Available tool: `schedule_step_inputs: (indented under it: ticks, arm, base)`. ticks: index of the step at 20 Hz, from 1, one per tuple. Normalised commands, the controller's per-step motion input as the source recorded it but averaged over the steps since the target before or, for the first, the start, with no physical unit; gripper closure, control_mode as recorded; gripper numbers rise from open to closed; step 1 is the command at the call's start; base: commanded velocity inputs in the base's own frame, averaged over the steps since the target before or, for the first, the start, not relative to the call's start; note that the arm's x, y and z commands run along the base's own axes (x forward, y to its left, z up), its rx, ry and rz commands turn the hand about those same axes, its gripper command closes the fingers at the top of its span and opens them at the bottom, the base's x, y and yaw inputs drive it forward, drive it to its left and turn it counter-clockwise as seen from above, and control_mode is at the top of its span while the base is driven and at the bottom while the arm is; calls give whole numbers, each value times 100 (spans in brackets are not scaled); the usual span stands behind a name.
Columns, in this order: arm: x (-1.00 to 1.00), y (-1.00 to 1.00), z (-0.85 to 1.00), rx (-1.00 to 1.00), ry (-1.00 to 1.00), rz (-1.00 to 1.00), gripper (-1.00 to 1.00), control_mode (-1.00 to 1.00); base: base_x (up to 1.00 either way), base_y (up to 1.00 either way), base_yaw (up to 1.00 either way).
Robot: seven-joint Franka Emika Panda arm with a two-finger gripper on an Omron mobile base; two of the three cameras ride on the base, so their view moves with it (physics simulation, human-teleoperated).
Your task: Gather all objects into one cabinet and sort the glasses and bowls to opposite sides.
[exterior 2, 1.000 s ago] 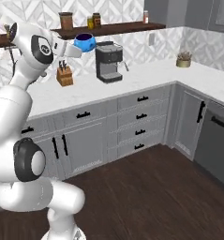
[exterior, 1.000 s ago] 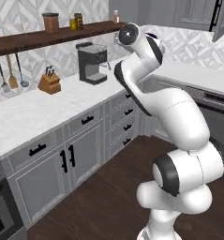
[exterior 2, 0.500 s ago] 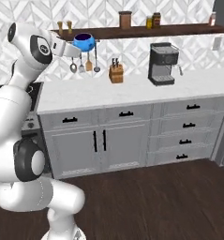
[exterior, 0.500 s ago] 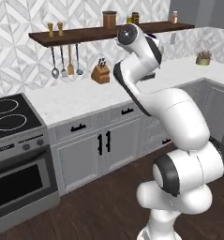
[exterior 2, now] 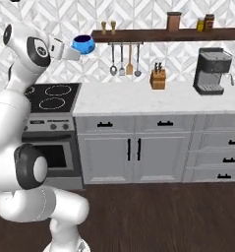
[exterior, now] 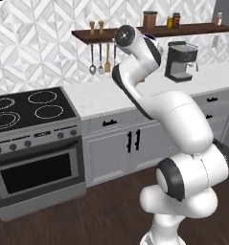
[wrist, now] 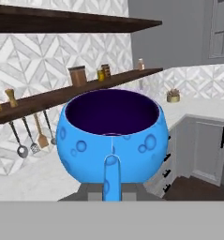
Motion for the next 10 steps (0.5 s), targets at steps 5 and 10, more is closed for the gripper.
schedule_step_inputs:
  ticks: [5,10]
  arm:
    - [0,0,0,0,0,0,100,100]
    - [0,0,0,0,0,0,100,100]
  base:
    - [-5,95,16]
    - [-1,100,16]
